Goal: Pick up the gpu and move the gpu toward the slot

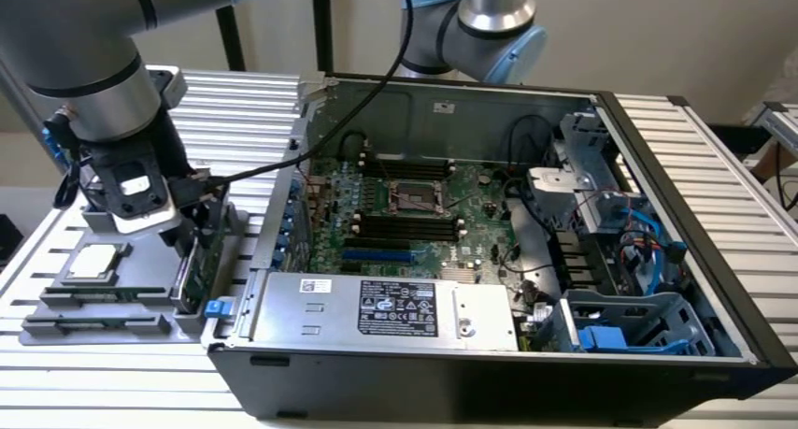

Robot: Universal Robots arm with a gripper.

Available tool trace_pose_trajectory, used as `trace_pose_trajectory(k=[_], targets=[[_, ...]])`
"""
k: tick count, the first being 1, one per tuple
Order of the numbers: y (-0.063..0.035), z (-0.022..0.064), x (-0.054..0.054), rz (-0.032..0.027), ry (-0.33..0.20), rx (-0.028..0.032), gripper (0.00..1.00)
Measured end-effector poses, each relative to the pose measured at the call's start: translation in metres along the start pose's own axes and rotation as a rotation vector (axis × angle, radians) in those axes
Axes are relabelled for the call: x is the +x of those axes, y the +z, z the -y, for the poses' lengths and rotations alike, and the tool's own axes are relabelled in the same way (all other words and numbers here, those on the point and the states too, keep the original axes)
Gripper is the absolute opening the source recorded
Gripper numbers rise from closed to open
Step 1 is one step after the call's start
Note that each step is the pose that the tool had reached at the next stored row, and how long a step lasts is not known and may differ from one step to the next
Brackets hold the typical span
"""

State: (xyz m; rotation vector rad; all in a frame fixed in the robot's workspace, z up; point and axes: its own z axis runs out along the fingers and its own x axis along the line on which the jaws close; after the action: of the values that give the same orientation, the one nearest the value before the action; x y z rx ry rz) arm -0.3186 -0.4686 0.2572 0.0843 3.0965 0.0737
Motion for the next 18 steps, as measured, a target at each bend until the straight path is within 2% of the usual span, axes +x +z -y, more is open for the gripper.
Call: trace_pose_trajectory(k=[18], targets=[[0.0125, -0.0012, 0.001, 0.0012, -0.008, -0.0004, 0.48]])
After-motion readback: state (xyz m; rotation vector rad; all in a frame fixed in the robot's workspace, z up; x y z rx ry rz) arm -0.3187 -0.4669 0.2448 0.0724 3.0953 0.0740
